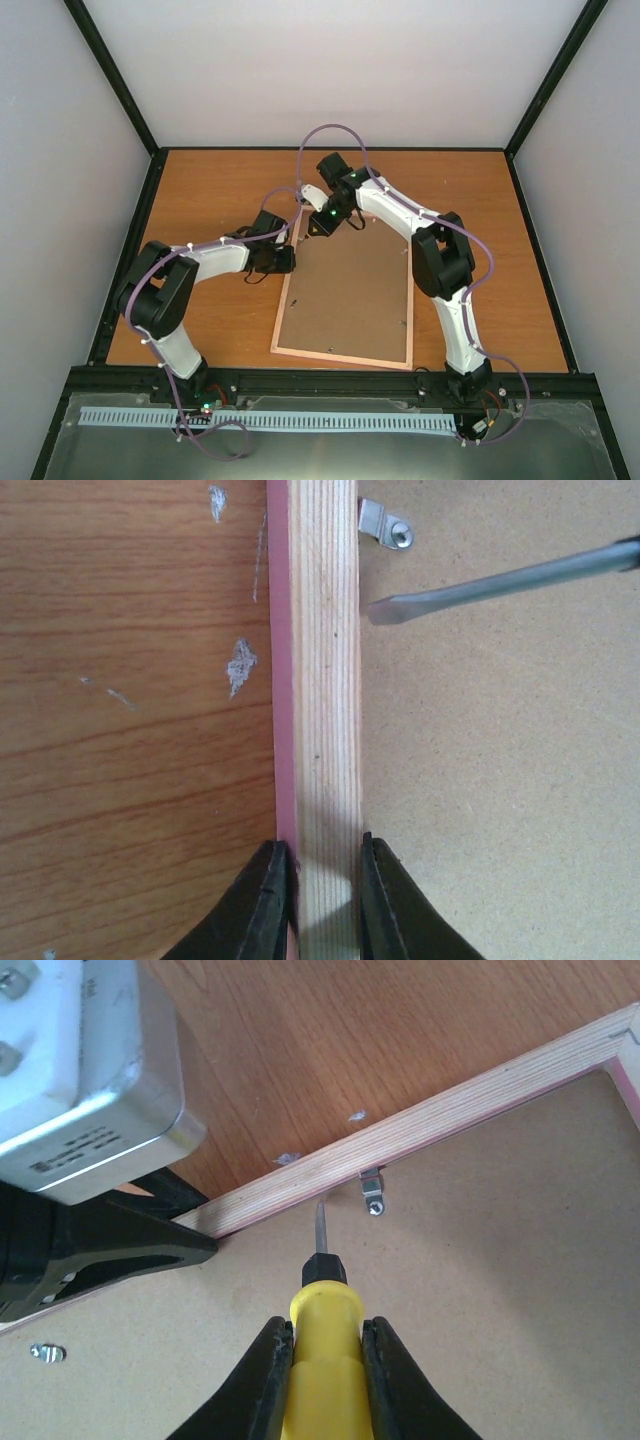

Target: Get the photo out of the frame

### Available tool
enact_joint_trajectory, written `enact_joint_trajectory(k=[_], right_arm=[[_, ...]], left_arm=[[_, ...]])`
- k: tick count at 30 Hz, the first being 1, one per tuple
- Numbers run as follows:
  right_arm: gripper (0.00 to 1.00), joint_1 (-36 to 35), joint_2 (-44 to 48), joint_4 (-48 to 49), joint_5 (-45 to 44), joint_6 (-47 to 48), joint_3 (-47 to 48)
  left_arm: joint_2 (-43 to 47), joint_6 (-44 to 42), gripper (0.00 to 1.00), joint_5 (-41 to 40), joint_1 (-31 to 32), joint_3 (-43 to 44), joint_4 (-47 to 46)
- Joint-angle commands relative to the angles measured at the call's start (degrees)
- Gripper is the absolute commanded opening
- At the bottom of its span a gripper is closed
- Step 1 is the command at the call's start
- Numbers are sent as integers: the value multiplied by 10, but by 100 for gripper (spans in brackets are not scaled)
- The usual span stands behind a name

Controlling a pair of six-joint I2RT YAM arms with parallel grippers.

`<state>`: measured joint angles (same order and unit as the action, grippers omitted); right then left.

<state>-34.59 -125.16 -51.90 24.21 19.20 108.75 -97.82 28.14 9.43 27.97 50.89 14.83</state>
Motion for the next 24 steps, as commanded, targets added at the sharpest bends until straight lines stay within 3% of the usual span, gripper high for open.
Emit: enact_joint_trajectory(k=[1,11,24], right_arm=[[3,-5,-18,-8,-4,-11,24],[3,-4,-35,3,-75,-33,32],[3,-5,-36,-2,-97,-38,23]], left_arm=[[3,-2,1,7,0,-19,-4],[12,-3,1,9,0,-29,-9],[14,-2,1,10,0,-32,-12]])
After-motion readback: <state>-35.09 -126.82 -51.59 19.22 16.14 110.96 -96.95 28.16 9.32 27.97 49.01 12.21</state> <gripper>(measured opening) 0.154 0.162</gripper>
